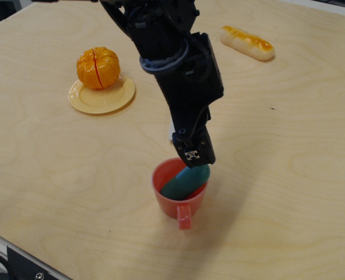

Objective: Put cucumber in cup

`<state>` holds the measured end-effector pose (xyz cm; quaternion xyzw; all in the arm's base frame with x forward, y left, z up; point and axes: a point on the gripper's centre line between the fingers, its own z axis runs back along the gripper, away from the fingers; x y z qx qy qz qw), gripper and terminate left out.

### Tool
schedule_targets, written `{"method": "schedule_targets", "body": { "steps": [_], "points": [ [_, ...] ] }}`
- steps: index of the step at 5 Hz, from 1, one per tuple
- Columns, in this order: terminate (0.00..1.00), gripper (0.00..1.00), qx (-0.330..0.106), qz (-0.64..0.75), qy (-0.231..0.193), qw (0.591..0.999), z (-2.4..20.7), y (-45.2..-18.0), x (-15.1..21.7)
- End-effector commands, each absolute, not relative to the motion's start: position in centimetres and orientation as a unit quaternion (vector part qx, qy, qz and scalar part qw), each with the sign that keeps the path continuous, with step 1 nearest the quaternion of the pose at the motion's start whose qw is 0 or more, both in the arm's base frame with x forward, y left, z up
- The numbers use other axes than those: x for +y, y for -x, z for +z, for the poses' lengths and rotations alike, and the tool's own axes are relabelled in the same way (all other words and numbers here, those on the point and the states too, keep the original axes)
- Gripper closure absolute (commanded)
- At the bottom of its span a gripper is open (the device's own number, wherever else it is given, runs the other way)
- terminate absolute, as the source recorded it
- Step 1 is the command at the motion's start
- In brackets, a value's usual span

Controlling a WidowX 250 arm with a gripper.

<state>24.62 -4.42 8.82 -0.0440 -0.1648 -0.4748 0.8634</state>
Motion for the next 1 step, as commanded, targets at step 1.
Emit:
{"method": "schedule_targets", "body": {
  "steps": [1],
  "points": [
    [1.00, 0.00, -0.178, -0.476, 0.038, 0.861, 9.28, -24.66, -4.41]
  ]
}}
